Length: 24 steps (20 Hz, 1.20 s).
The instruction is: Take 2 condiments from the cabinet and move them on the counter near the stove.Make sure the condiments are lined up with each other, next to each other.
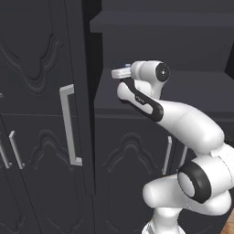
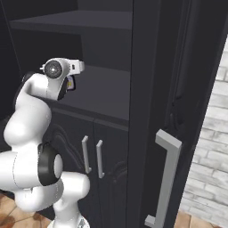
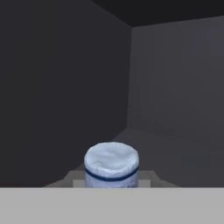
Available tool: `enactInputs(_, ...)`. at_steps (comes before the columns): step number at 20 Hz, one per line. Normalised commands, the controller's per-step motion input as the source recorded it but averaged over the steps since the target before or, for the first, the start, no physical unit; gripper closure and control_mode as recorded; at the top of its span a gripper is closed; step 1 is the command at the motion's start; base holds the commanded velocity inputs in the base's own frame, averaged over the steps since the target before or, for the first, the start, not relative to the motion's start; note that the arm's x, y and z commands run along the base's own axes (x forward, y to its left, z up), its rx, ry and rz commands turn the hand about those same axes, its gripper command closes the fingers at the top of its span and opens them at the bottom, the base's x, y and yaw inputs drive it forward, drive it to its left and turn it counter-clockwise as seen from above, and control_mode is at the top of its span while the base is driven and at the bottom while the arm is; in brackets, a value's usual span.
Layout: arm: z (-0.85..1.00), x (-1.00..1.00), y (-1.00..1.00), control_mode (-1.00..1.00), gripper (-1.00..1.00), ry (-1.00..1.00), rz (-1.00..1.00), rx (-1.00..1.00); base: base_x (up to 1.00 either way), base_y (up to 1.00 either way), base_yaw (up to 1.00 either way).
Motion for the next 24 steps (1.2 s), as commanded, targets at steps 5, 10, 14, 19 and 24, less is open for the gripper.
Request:
enactInputs(5, 0.00, -0.30, 0.00, -1.00, 1.00, -0.09, 0.00, 0.00, 0.00, 0.00, 0.00)
enactInputs(10, -0.06, -0.54, -0.15, -1.00, 1.00, -0.08, 0.00, 0.00, 0.00, 0.00, 0.00)
enactInputs(14, 0.01, -0.68, -0.30, -1.00, 1.00, -0.04, 0.00, 0.00, 0.00, 0.00, 0.00)
enactInputs(19, 0.33, -0.80, -0.35, -1.00, 1.00, 0.00, 0.00, 0.00, 0.00, 0.00, 0.00)
enactInputs(24, 0.31, -0.88, -0.24, -1.00, 1.00, 0.00, 0.00, 0.00, 0.00, 0.00, 0.00)
